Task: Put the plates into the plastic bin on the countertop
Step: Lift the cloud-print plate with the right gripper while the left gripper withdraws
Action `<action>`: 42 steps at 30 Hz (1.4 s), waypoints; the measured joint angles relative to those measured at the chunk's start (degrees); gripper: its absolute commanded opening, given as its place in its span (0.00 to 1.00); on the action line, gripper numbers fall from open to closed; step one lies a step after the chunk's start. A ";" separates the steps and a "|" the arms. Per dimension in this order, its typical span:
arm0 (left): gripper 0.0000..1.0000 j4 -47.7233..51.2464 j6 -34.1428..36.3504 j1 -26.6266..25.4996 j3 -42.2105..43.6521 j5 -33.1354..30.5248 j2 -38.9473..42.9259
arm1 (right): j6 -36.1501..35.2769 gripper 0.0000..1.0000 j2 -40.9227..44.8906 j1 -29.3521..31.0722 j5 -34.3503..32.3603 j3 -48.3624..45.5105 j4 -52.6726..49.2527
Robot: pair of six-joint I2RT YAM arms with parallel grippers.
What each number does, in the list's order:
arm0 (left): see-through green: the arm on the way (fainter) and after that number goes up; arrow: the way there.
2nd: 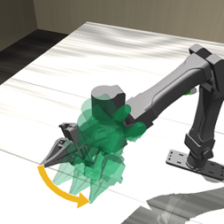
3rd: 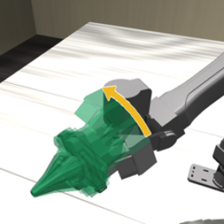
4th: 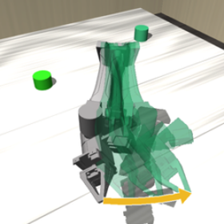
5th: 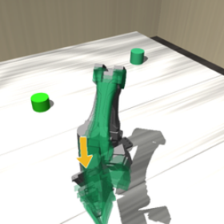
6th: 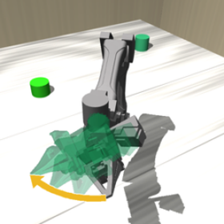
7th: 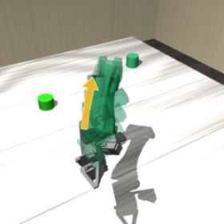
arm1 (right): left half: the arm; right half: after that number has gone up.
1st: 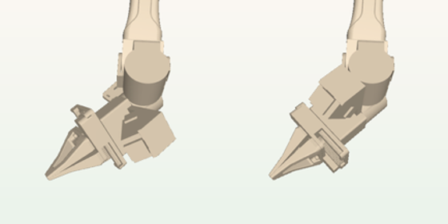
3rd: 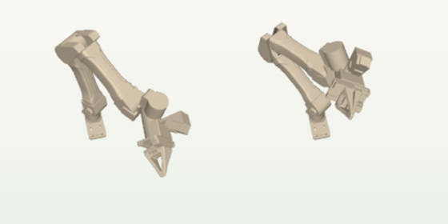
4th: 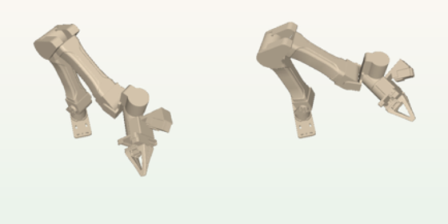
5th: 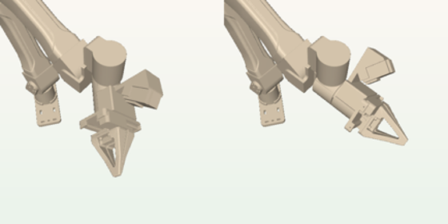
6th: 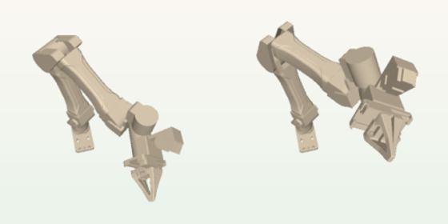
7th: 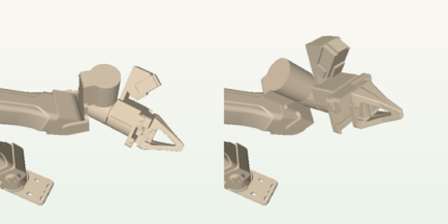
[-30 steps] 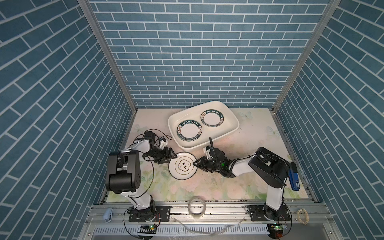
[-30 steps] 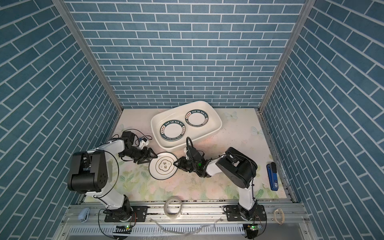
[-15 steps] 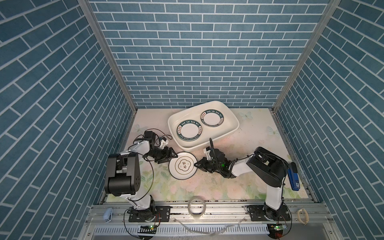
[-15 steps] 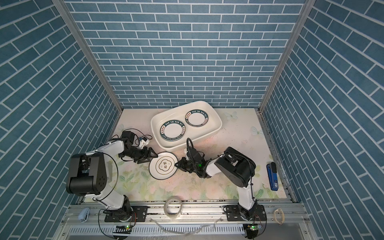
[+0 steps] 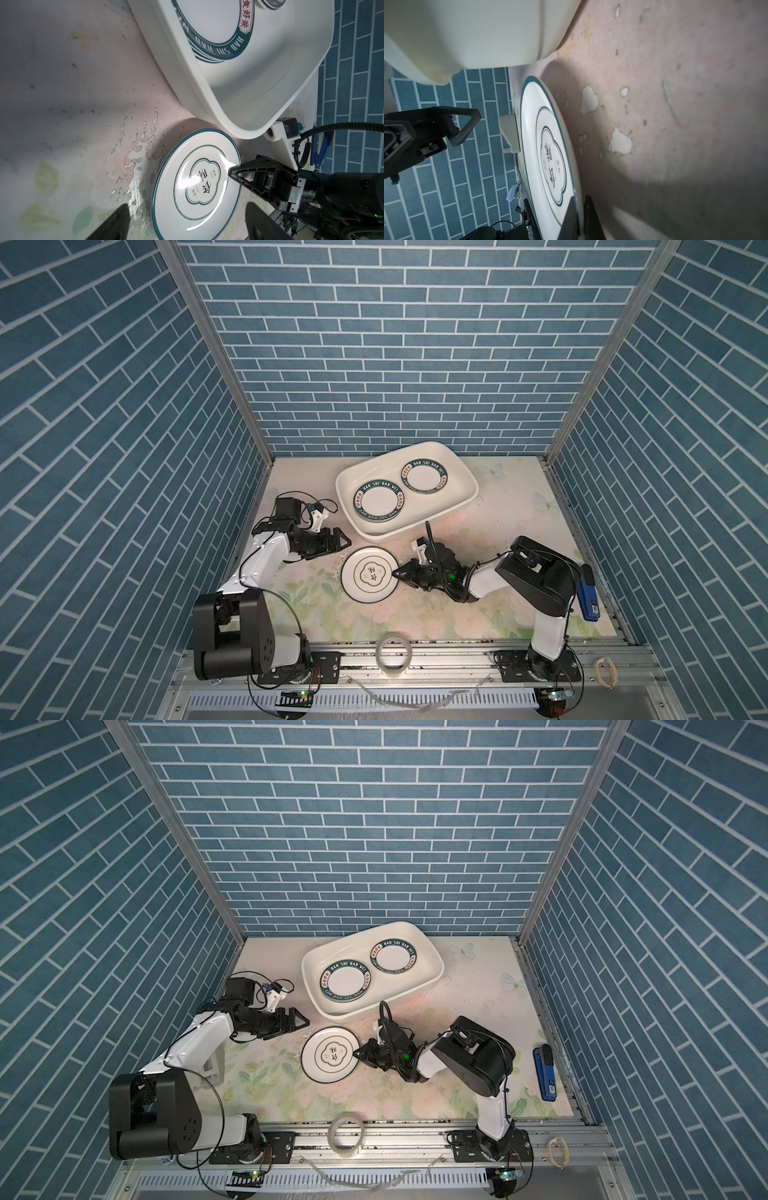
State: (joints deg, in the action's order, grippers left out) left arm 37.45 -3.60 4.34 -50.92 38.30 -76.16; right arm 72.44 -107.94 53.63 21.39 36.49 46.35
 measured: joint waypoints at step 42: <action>0.92 9.86 10.60 0.79 -21.99 -2.73 9.55 | -20.20 0.00 26.60 -11.96 14.19 28.59 -61.81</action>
State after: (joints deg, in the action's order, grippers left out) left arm 47.31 7.01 5.13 -72.90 35.57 -66.61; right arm 52.25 -81.34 41.67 35.57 65.08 -15.46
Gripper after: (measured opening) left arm 0.921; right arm 0.071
